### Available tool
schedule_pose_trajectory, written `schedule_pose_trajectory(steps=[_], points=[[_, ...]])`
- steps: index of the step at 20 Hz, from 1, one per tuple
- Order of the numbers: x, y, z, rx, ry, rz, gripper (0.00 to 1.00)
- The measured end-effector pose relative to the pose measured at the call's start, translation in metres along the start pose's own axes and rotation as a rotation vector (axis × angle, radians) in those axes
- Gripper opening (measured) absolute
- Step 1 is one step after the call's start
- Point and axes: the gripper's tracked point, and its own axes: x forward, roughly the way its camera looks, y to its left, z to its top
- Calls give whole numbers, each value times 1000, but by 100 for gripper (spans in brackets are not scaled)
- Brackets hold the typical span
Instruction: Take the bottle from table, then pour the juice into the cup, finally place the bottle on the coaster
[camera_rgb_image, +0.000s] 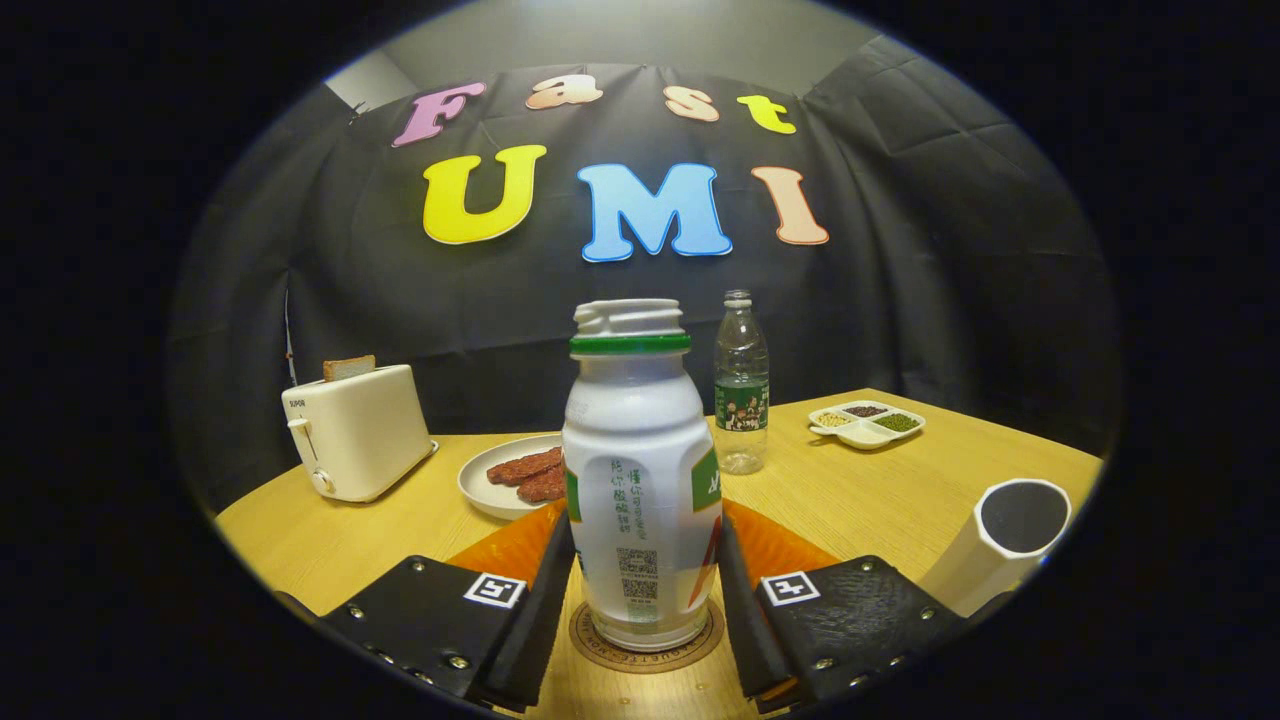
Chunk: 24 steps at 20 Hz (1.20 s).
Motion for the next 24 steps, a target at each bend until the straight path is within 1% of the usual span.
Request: schedule_pose_trajectory(steps=[3, 5, 7, 9, 14, 20, 24], points=[[0, 0, 0, 6, -8, 3, 76], [-2, -5, -4, -3, 6, -11, 79], [-3, -6, -4, -5, 11, -15, 86], [-3, -9, -1, -9, 0, -19, 96], [-11, -10, 23, 28, -60, 1, 96], [-35, -5, 78, 39, -188, 32, 96], [-49, -3, 101, 46, -227, 48, 96]])
